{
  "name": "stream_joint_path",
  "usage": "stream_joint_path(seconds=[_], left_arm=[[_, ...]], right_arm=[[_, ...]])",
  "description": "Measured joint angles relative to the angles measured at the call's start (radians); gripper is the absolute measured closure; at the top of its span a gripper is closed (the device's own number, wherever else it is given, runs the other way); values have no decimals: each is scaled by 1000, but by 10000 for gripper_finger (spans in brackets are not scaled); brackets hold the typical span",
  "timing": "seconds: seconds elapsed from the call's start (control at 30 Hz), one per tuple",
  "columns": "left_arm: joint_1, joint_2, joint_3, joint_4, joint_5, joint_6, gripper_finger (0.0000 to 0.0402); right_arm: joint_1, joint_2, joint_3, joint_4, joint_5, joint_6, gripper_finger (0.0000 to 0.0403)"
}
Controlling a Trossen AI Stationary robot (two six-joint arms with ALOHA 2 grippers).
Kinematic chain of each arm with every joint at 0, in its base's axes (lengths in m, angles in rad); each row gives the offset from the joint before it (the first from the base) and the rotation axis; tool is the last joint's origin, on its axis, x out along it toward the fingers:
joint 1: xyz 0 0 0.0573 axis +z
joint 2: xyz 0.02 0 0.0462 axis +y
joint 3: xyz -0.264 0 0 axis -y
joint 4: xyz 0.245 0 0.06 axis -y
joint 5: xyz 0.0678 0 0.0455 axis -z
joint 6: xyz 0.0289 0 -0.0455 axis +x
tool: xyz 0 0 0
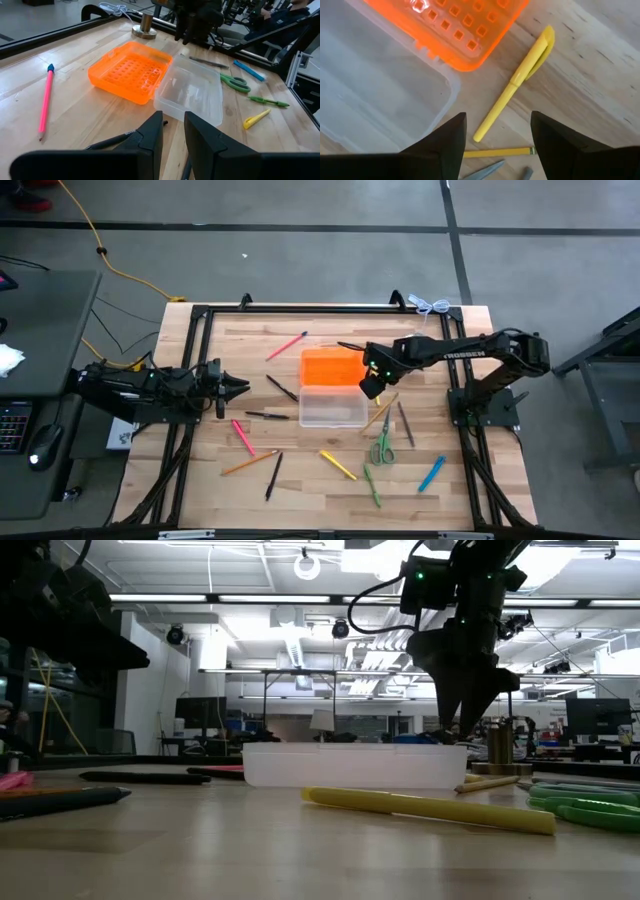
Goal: Pick & place school supplies into a supply box
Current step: Put the yellow pen into the container
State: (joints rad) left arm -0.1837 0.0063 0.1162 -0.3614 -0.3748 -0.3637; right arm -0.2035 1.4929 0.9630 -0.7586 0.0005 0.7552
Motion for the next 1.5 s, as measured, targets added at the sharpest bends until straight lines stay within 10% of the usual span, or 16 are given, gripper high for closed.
stream_joint_path(seconds=[0.97, 1.5], left_arm=[[0, 0, 0, 0, 0, 0, 291], [0, 0, 0, 0, 0, 0, 291]], right_arm=[[0, 1, -90, 136, 35, 22, 203], [1, 235, -37, 154, 20, -41, 204]])
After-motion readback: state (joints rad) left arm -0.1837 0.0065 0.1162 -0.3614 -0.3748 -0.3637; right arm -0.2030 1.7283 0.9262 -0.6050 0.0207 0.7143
